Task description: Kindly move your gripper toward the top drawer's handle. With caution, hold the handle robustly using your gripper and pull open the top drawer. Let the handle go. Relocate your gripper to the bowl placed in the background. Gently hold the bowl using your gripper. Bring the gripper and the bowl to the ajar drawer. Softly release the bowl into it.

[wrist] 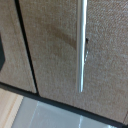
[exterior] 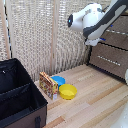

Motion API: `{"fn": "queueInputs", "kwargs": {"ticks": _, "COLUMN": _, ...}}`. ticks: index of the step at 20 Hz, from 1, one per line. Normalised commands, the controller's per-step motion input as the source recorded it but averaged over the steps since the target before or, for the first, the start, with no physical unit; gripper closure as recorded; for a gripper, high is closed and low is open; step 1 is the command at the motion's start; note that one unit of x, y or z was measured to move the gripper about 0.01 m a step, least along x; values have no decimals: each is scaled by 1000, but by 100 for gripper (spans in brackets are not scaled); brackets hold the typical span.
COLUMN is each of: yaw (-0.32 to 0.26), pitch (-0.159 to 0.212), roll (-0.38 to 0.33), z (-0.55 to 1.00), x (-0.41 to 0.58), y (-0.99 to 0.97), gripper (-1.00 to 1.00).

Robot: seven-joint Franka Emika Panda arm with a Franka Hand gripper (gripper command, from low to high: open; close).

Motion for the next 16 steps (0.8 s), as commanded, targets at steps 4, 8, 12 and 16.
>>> {"fn": "queueInputs", "kwargs": {"ticks": 4, "yaw": 351, "pitch": 0, "roll": -91, "z": -20, "x": 0, "y": -141, "gripper": -100}}
{"fn": "queueInputs", "kwargs": {"ticks": 8, "yaw": 329, "pitch": 19, "roll": -103, "z": -53, "x": 0, "y": -159, "gripper": -100}}
{"fn": "queueInputs", "kwargs": {"ticks": 12, "yaw": 172, "pitch": 4, "roll": -89, "z": -16, "x": -511, "y": -317, "gripper": -100}}
{"fn": "queueInputs", "kwargs": {"ticks": 16, "yaw": 103, "pitch": -1, "roll": -27, "z": 0, "x": -637, "y": -454, "gripper": -100}}
